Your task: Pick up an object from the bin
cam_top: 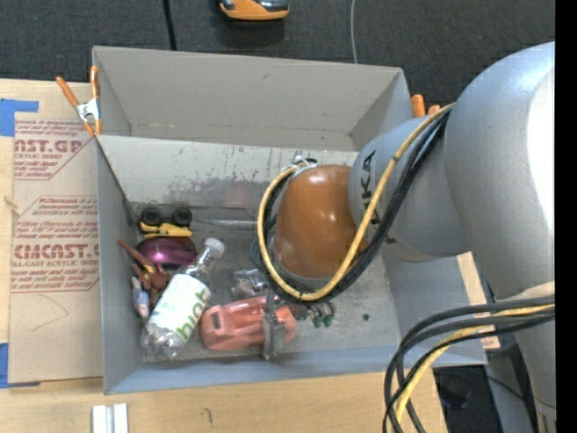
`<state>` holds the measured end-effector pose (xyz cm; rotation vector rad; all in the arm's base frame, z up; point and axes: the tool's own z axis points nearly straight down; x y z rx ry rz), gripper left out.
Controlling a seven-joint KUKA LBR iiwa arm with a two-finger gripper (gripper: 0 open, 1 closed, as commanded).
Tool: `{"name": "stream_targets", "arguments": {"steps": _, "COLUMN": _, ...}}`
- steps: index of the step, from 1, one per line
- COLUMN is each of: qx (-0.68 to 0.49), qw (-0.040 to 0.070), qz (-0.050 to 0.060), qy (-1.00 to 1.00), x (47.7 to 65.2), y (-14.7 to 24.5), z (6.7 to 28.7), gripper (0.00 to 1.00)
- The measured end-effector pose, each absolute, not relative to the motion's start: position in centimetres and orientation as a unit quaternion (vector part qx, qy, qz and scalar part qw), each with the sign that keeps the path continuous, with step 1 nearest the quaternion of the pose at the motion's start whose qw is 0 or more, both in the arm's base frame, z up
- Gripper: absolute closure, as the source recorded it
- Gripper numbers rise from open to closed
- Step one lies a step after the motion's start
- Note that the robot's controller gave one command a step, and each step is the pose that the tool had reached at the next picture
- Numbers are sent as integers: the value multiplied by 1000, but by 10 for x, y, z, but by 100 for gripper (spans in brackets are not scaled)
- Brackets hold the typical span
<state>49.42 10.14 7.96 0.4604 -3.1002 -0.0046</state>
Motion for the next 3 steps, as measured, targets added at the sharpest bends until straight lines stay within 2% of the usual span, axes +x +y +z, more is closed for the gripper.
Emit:
{"name": "stream_targets", "arguments": {"steps": 1, "qx": 149, "qw": 9, "qz": 2, "qy": -989, "x": 504, "y": 121, "z": 131, "gripper": 100}}
{"name": "stream_targets", "arguments": {"steps": 2, "qx": 149, "qw": 3, "qz": 0, "qy": -989, "x": 533, "y": 119, "z": 199, "gripper": 100}}
{"name": "stream_targets", "arguments": {"steps": 3, "qx": 150, "qw": -2, "qz": -1, "qy": -989, "x": 525, "y": 127, "z": 201, "gripper": 100}}
